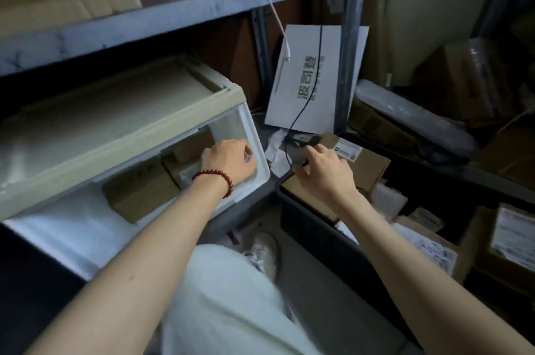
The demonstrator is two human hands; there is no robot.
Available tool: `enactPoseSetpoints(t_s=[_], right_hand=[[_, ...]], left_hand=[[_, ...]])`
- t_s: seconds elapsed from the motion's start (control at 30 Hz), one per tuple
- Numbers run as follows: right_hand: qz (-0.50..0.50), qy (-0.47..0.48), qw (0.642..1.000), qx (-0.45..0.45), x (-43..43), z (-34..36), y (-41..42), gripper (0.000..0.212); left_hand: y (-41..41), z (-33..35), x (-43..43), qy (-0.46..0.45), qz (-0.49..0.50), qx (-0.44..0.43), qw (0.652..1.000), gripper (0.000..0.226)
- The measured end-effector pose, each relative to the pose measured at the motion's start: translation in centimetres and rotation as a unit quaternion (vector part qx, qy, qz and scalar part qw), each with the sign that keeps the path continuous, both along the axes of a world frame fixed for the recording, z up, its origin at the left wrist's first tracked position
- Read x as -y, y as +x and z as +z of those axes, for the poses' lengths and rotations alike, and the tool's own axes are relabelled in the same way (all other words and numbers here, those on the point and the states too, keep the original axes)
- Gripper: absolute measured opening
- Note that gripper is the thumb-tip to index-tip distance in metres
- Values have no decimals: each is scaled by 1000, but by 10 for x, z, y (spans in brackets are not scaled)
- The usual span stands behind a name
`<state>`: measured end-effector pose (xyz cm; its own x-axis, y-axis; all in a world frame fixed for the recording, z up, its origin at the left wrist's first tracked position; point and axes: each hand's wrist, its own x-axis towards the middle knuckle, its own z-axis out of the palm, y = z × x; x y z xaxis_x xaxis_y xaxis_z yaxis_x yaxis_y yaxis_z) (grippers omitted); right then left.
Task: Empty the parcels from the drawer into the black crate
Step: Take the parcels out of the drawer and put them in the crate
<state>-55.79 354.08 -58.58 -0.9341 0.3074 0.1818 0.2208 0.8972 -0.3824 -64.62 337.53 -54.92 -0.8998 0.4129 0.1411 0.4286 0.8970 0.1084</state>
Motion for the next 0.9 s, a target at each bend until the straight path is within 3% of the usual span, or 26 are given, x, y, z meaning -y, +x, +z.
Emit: enactPoseSetpoints(t_s=[0.37,0.9], right_hand=[[111,-10,994,12,77,-6,-27,39],[208,-59,974,67,165,-63,-151,50]], left_hand=[[25,-42,164,23,184,-18,983,23],[-52,-91,225,49,267,63,960,50]])
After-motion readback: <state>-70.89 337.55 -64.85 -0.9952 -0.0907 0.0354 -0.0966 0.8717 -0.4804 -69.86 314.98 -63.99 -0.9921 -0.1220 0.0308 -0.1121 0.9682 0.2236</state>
